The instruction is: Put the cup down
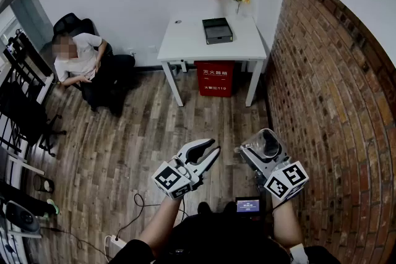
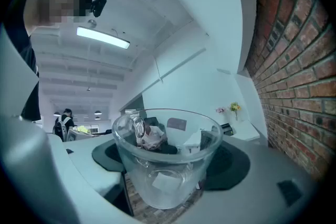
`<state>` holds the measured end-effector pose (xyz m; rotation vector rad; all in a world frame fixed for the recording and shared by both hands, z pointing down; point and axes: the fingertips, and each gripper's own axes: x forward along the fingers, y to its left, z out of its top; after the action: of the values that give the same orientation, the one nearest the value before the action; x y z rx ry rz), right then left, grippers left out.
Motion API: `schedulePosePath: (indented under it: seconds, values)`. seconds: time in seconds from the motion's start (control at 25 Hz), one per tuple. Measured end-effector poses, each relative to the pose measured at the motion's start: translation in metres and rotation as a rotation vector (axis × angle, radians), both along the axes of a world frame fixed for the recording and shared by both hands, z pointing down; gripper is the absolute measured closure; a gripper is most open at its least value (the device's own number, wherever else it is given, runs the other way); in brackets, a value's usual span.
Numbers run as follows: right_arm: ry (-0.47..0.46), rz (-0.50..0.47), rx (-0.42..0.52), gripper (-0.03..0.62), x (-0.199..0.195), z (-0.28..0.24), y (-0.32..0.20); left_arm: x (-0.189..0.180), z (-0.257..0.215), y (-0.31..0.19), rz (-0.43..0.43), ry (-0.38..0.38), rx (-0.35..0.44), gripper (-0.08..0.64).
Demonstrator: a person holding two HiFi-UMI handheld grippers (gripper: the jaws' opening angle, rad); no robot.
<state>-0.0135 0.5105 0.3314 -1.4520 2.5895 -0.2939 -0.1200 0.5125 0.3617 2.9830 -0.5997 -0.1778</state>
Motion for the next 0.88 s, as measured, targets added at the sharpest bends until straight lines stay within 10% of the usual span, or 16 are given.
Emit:
schedulePosePath:
  seconds: [0.88]
  values:
    - [0.114, -0.042, -0.010, 0.175, -0.007, 0.006, -0.006, 0.009, 0.005, -0.001, 0.003, -0.034, -0.017, 0.471]
